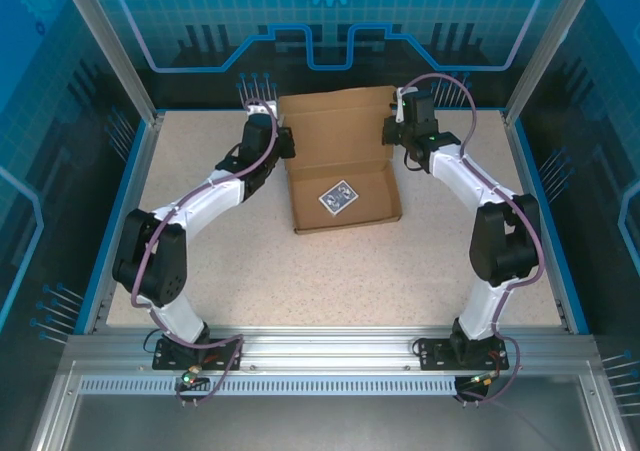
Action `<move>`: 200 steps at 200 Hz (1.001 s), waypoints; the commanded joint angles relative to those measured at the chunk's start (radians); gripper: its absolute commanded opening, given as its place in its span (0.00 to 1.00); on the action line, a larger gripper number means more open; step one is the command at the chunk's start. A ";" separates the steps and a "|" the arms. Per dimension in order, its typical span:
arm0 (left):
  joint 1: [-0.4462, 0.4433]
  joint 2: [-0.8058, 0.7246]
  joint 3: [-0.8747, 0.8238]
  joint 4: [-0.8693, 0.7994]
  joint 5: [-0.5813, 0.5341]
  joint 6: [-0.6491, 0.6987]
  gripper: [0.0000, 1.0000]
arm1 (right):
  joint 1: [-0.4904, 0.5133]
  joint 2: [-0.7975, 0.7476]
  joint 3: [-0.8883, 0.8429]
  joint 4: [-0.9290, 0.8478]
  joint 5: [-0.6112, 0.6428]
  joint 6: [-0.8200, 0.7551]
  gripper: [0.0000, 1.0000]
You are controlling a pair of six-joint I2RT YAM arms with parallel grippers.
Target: Fold the paper box
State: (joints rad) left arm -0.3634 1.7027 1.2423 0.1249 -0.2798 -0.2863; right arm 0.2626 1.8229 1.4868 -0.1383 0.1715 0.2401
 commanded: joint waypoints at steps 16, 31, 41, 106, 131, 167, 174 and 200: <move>-0.053 -0.020 -0.081 0.192 -0.017 0.011 0.01 | 0.017 -0.054 -0.078 0.221 -0.105 0.030 0.03; -0.061 -0.025 -0.116 0.238 -0.022 0.023 0.01 | 0.017 -0.065 -0.119 0.283 -0.118 0.031 0.03; -0.067 -0.028 -0.132 0.259 -0.026 0.032 0.01 | 0.017 -0.072 -0.139 0.313 -0.127 0.032 0.03; -0.123 -0.046 -0.257 0.387 -0.078 0.090 0.00 | 0.017 -0.117 -0.256 0.482 -0.182 0.010 0.02; -0.155 -0.055 -0.290 0.413 -0.135 0.125 0.00 | 0.016 -0.142 -0.307 0.529 -0.194 0.010 0.01; -0.190 -0.062 -0.323 0.446 -0.208 0.174 0.00 | 0.015 -0.174 -0.365 0.561 -0.195 0.012 0.01; -0.194 -0.062 -0.323 0.450 -0.221 0.184 0.00 | 0.016 -0.178 -0.371 0.557 -0.189 0.013 0.01; -0.196 -0.063 -0.317 0.465 -0.266 0.213 0.00 | 0.021 -0.195 -0.382 0.502 -0.123 0.028 0.02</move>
State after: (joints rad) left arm -0.5213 1.6611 0.9279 0.5217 -0.5652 -0.1371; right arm 0.2543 1.6752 1.1179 0.3275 0.1005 0.2512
